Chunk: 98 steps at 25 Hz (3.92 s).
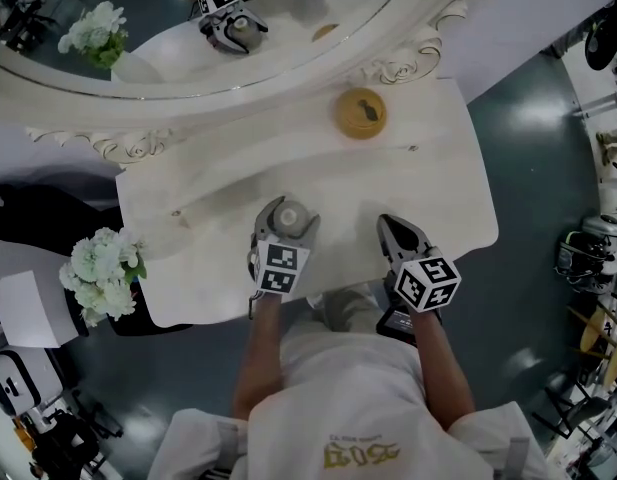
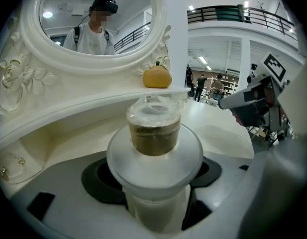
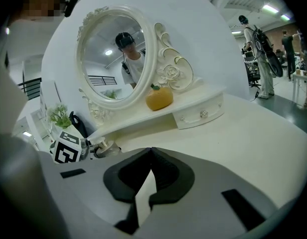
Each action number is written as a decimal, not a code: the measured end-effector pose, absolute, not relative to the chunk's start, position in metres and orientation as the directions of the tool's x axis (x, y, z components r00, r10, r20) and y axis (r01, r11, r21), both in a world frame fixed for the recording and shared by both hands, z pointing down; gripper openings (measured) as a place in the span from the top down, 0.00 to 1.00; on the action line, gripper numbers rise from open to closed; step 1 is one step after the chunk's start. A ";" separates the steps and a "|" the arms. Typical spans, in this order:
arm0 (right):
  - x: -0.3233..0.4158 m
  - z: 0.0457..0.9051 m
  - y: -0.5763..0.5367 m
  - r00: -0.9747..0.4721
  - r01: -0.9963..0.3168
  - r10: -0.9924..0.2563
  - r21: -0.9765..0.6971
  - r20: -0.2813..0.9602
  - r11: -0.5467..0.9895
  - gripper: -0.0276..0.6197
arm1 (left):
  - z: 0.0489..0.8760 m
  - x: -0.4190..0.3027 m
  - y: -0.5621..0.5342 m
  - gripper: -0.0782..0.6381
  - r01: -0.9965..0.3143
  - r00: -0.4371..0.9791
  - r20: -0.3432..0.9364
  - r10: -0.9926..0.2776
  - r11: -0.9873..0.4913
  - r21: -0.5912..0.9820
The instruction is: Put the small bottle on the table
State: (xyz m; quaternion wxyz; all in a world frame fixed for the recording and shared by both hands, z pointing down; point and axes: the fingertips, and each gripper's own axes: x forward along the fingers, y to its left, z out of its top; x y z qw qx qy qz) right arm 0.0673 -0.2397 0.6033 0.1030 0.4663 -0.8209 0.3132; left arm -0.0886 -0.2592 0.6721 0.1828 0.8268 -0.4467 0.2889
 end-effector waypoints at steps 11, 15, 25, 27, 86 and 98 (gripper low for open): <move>0.066 0.600 -0.238 -0.542 -0.831 -0.708 -0.415 0.453 0.370 0.94 | 0.679 -0.086 -0.256 0.40 -0.842 0.410 0.649 -0.641 -0.540 -0.002; 0.060 0.595 -0.237 -0.548 -0.828 -0.709 -0.406 0.444 0.387 0.94 | 0.679 -0.086 -0.256 0.40 -0.838 0.417 0.646 -0.639 -0.545 0.002; 0.060 0.571 -0.225 -0.538 -0.834 -0.737 -0.386 0.408 0.395 0.94 | 0.670 -0.089 -0.246 0.32 -0.833 0.468 0.647 -0.602 -0.544 0.096; 0.059 0.566 -0.221 -0.540 -0.832 -0.742 -0.383 0.398 0.401 0.94 | 0.664 -0.090 -0.241 0.32 -0.835 0.479 0.636 -0.605 -0.538 0.117; 0.007 0.498 -0.153 -0.566 -0.818 -0.782 -0.300 0.263 0.491 0.94 | 0.511 -0.157 -0.164 0.87 -0.886 0.453 0.353 -0.819 -0.457 0.078; 0.005 0.501 -0.153 -0.571 -0.815 -0.774 -0.300 0.272 0.496 0.94 | 0.513 -0.157 -0.164 0.87 -0.885 0.456 0.354 -0.817 -0.459 0.081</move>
